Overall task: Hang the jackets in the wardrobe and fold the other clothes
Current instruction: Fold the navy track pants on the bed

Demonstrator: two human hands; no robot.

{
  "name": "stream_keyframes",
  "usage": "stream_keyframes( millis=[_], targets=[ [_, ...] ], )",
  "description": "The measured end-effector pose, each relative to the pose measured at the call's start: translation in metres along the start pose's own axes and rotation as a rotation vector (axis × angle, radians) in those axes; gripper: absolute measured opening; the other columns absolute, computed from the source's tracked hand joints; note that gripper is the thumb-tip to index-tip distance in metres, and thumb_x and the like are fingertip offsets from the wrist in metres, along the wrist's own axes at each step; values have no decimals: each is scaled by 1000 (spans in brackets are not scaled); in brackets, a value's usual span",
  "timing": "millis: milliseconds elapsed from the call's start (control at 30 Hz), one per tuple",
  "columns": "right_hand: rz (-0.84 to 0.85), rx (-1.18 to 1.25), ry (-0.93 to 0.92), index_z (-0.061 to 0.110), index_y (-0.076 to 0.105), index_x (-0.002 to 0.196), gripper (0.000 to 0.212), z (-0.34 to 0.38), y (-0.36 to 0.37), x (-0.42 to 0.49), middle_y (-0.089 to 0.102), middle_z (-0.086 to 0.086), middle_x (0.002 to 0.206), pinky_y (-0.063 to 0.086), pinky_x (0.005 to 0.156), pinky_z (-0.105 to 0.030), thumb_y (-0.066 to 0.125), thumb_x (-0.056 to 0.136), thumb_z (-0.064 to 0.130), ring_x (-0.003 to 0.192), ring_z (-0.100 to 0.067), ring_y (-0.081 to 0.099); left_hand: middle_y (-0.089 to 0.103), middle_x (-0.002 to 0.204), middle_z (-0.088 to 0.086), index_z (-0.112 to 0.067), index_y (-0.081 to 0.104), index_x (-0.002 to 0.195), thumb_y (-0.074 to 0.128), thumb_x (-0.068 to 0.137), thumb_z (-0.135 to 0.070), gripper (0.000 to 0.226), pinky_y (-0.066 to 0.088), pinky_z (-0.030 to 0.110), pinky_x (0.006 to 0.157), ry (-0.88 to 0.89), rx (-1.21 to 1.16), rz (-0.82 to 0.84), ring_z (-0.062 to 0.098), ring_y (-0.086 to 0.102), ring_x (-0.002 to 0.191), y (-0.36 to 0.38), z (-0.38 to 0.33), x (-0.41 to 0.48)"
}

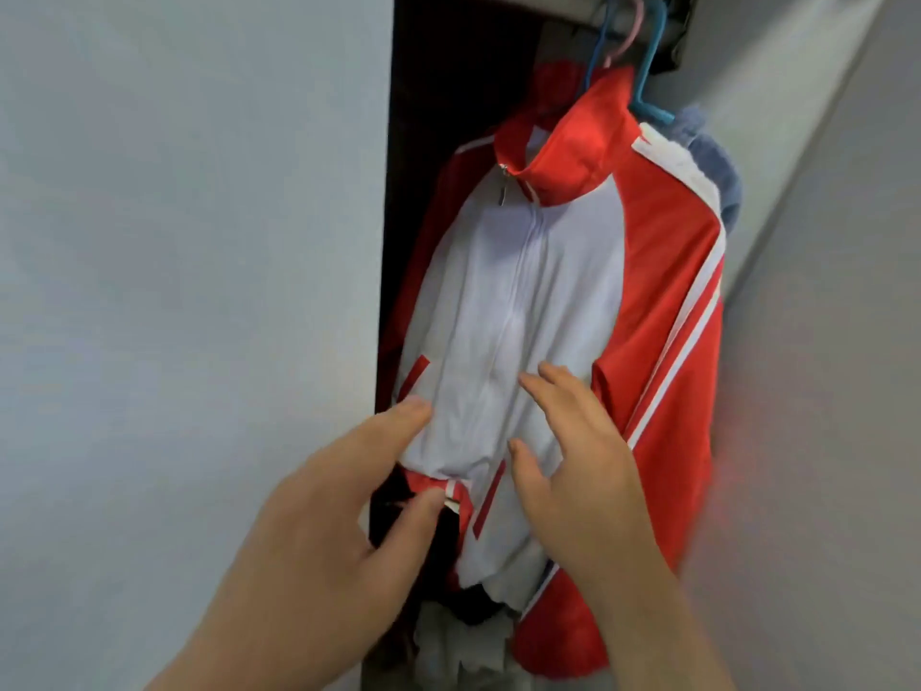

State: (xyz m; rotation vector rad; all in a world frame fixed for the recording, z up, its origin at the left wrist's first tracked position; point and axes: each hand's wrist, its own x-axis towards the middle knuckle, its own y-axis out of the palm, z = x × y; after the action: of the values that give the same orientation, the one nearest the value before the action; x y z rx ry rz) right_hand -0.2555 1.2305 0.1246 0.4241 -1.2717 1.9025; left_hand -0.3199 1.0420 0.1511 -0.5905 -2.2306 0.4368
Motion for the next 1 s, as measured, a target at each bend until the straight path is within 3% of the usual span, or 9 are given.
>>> stream_keyframes(
  millis=[100, 300, 367, 467, 600, 733, 833, 900, 1000],
  targets=[
    [112, 128, -63, 28, 59, 133, 54, 20, 6, -30, 45, 25, 135, 17, 105, 1, 73, 84, 10, 133, 9, 36, 26, 126, -60, -60, 47, 123, 49, 71, -60, 51, 52, 24, 73, -109, 166, -67, -27, 39, 117, -30, 8, -45],
    [340, 371, -430, 20, 66, 124, 50, 103, 51, -90, 61, 7, 131, 29, 110, -12, 73, 75, 14, 128, -3, 48, 24, 133, -57, -57, 47, 127, 60, 85, -54, 44, 38, -2, 84, -364, 441, -214, -33, 31, 119, -108, -2, -146],
    [381, 444, -512, 17, 69, 120, 51, 125, 65, -105, 65, 2, 128, 36, 107, -17, 73, 70, 12, 124, -9, 53, 32, 135, -51, -55, 48, 128, 63, 84, -52, 47, 43, 7, 84, -486, 502, -253, -29, 40, 116, -127, -5, -177],
    [496, 574, -629, 13, 70, 117, 50, 170, 90, -126, 66, -1, 125, 32, 107, -14, 75, 68, 8, 121, -10, 53, 47, 131, -40, -56, 45, 127, 60, 79, -50, 51, 46, 21, 81, -712, 650, -396, -22, 55, 87, -160, -29, -241],
    [716, 599, -747, 16, 71, 116, 60, 219, 94, -158, 67, 1, 123, 18, 106, -1, 88, 61, -1, 119, -6, 49, 42, 131, -38, -55, 42, 124, 64, 86, -32, 50, 42, 26, 93, -989, 762, -584, 0, 57, 105, -182, -68, -334],
    [811, 612, -839, 15, 72, 115, 57, 248, 79, -191, 67, 1, 123, 14, 103, 4, 88, 63, 0, 116, -6, 49, 44, 133, -37, -53, 44, 128, 65, 88, -28, 52, 41, 29, 104, -1144, 851, -711, 0, 48, 128, -184, -105, -411],
    [891, 622, -901, 17, 70, 120, 55, 270, 67, -224, 59, 13, 124, 8, 99, 8, 84, 70, 1, 115, 5, 43, 33, 139, -37, -43, 46, 138, 62, 91, -33, 51, 26, 15, 109, -1247, 889, -718, -13, 27, 135, -176, -128, -467],
    [992, 607, -946, 30, 61, 130, 55, 286, 59, -252, 40, 32, 129, 5, 96, 9, 77, 81, 12, 118, 21, 27, 20, 137, -42, -38, 41, 144, 59, 94, -36, 54, 14, 4, 106, -1288, 904, -706, -19, 15, 131, -172, -142, -506],
    [1051, 627, -1013, 43, 51, 134, 54, 308, 51, -299, 22, 46, 127, 17, 101, -3, 70, 88, 21, 119, 18, 29, 14, 137, -40, -36, 37, 147, 55, 96, -39, 55, 6, 1, 104, -1345, 896, -729, -17, 10, 133, -173, -160, -564]
  ],
)
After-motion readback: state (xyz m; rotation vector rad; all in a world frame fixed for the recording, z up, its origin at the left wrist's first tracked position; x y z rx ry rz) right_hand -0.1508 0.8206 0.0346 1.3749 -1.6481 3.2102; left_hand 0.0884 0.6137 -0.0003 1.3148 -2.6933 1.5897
